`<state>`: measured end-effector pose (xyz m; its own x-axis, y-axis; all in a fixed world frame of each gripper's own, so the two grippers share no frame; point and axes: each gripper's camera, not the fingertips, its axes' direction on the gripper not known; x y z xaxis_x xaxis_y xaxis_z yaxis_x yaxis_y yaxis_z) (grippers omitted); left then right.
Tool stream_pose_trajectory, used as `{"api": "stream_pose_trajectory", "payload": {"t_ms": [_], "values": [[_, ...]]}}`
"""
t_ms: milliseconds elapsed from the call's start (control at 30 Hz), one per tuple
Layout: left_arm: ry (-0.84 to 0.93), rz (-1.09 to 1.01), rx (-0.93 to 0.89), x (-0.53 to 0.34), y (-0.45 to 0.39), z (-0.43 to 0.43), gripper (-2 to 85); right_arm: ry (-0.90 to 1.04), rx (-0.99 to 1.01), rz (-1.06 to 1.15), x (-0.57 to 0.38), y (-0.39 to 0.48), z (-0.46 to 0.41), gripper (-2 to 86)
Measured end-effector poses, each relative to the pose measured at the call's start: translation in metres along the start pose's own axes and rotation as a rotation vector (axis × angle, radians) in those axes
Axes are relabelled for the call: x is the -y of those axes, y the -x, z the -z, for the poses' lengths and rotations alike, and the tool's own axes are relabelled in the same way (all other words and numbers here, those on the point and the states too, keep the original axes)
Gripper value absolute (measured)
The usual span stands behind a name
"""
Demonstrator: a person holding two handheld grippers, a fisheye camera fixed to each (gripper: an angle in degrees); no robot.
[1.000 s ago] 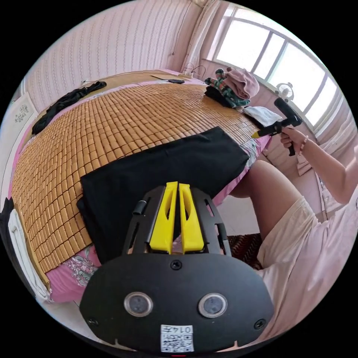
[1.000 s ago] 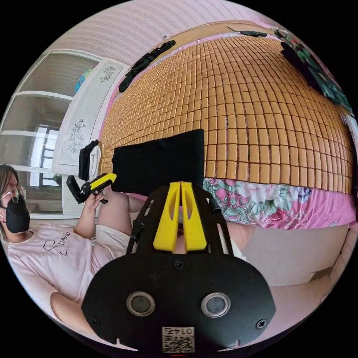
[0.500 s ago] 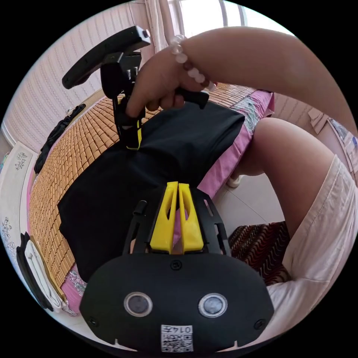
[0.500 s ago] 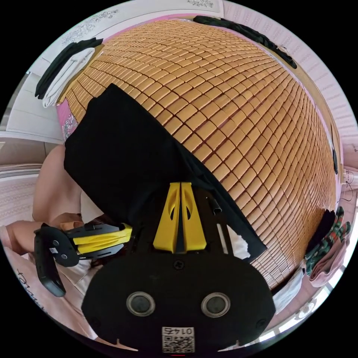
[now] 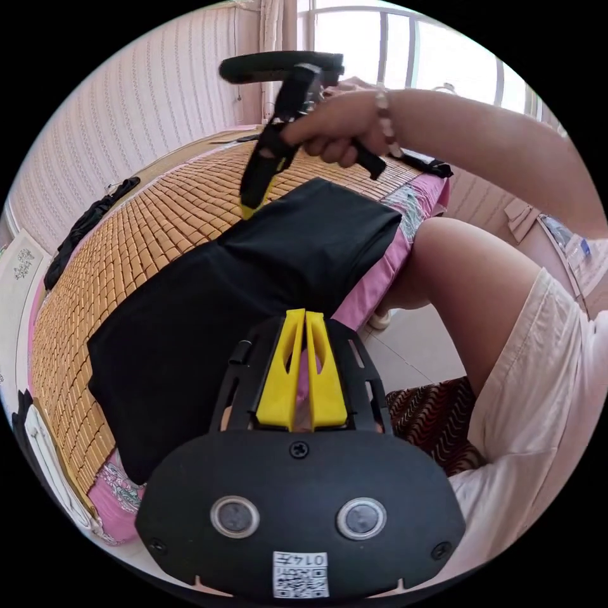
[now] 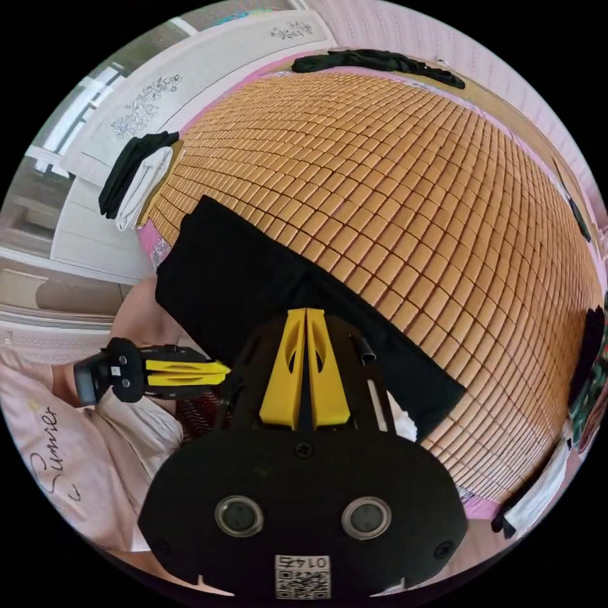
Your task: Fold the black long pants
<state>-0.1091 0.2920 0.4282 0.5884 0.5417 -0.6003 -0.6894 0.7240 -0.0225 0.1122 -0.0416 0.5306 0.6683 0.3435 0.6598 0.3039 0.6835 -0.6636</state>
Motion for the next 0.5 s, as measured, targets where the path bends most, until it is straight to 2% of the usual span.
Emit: {"api": "stream_pose_trajectory", "payload": {"t_ms": [67, 167, 267, 333, 400, 500], "values": [[-0.074, 0.082, -0.025, 0.001, -0.001, 0.007, 2.6, -0.051, 0.057, -0.156, -0.055, -0.042, 0.029, 0.2], [-0.103, 0.062, -0.057, 0.013, -0.017, 0.001, 7.8, -0.065, 0.102, -0.348, -0.116, -0.09, 0.05, 1.7], [-0.116, -0.01, -0.089, 0.032, -0.04, -0.005, 10.6, -0.028, 0.157, -0.525, -0.163, -0.124, 0.05, 9.5], [-0.146, -0.034, -0.116, 0.045, -0.05, -0.008, 11.1, -0.008, 0.226, -0.556, -0.181, -0.136, 0.043, 11.0], [-0.166, -0.057, -0.148, 0.057, -0.06, -0.012, 11.5, -0.047, 0.327, -0.537, -0.193, -0.145, 0.042, 8.8], [-0.171, -0.116, -0.152, 0.077, -0.079, -0.024, 12.8, -0.192, 0.461, -0.445, -0.199, -0.151, 0.064, 4.5]]}}
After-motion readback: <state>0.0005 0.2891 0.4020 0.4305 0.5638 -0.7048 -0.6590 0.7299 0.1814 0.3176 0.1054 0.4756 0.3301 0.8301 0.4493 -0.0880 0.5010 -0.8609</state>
